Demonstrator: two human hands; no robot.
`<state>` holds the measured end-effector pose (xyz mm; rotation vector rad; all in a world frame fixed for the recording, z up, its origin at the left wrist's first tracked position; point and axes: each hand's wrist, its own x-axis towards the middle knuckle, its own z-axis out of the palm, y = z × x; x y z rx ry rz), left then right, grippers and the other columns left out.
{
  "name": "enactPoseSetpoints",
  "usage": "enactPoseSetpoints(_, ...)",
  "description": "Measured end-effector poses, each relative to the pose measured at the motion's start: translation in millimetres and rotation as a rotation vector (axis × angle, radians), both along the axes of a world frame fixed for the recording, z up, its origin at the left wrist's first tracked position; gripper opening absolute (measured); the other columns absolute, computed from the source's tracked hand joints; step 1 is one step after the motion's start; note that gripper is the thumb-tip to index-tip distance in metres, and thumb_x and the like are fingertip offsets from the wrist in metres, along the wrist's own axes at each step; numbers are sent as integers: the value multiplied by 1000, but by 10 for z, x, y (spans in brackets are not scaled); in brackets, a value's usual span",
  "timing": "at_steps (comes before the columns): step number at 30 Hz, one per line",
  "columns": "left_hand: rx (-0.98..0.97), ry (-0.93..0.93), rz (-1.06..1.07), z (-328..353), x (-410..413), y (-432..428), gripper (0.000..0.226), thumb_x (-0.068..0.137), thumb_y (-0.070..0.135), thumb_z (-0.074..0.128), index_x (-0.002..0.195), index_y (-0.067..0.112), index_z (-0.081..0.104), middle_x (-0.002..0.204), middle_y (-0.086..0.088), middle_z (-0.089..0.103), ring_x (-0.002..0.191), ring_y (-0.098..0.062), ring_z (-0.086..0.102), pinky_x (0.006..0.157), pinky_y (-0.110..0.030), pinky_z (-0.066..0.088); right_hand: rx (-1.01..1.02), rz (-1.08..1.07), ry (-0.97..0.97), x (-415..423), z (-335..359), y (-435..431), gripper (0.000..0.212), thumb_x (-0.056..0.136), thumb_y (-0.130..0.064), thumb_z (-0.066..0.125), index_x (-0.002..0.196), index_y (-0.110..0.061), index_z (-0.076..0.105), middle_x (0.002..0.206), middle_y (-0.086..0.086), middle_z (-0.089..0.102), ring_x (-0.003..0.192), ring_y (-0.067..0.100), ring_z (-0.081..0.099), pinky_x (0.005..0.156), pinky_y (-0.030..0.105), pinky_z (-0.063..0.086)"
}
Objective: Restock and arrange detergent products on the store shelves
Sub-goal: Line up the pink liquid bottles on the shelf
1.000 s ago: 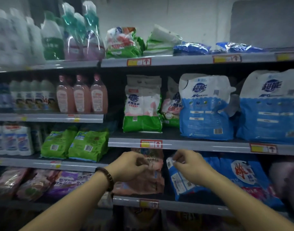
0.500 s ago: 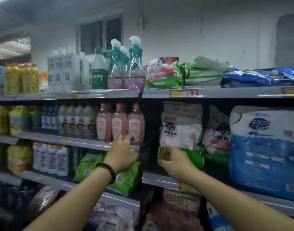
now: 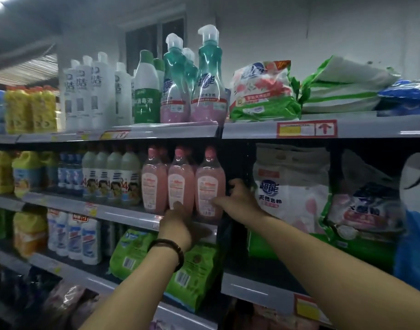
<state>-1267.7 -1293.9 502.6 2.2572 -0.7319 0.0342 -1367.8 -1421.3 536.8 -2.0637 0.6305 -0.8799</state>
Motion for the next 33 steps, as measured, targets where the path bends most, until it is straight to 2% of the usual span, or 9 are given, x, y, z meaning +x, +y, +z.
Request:
enactPoseSetpoints(5,38,-61,24,-8,-60,-12,81,74,47,88,132,13,43,137,-14,58,126,-35,60,101,-38,52,93,-21,-121,273,-142,-18,41,80,-21,82,115,-22,60,114,-1,74,92,14,72,82,36,63)
enactPoseSetpoints(10,13,-66,-25,-46,-130,-38,57,83,37,83,113,19,37,126,-12,60,117,-32,63,98,-38,54,-32,-172,-110,428,-228,33,63,75,-41,87,124,-23,52,109,-5,66,88,17,67,66,32,57)
enactPoseSetpoints(14,54,-75,-23,8,-124,-23,65,80,42,83,122,16,40,120,-9,56,120,-32,61,97,-35,52,-25,-254,-64,541,-260,89,84,61,-52,87,129,-21,49,123,6,59,101,28,66,78,45,61)
enactPoseSetpoints(17,79,-73,-21,42,-117,-35,68,76,43,83,122,17,40,125,-11,57,119,-33,61,99,-38,55,70,-159,-112,548,-305,69,77,61,-40,82,126,-20,46,122,5,57,100,27,65,81,49,62)
enactPoseSetpoints(20,121,-46,-22,65,-115,-52,74,79,40,84,130,15,38,130,-13,55,122,-33,60,100,-38,55,170,-84,-141,536,-339,6,63,72,-27,78,124,-18,43,104,1,64,88,22,68,79,48,64)
enactPoseSetpoints(24,147,-55,-5,70,-99,-52,79,79,43,83,135,12,36,134,-14,55,125,-34,59,100,-38,55,175,-80,-174,580,-364,2,65,75,-23,79,125,-17,38,107,4,65,90,24,70,81,50,64)
enactPoseSetpoints(26,120,-50,-6,51,-90,-45,82,78,44,83,137,12,37,134,-15,56,124,-34,60,97,-37,56,145,-115,-194,624,-372,30,80,72,-29,88,132,-19,36,123,8,61,103,28,67,85,49,62)
enactPoseSetpoints(30,105,-71,-27,11,-78,-31,76,78,45,85,132,15,41,130,-12,58,120,-32,62,98,-39,57,59,-248,-114,705,-376,65,117,50,-68,90,142,-23,34,139,10,44,123,34,55,95,51,54)
enactPoseSetpoints(33,121,-107,-17,19,-78,-37,74,76,48,85,127,14,44,128,-13,59,119,-33,63,99,-42,57,132,-210,-164,711,-400,47,107,51,-74,78,138,-24,41,136,7,46,119,32,54,95,51,52)
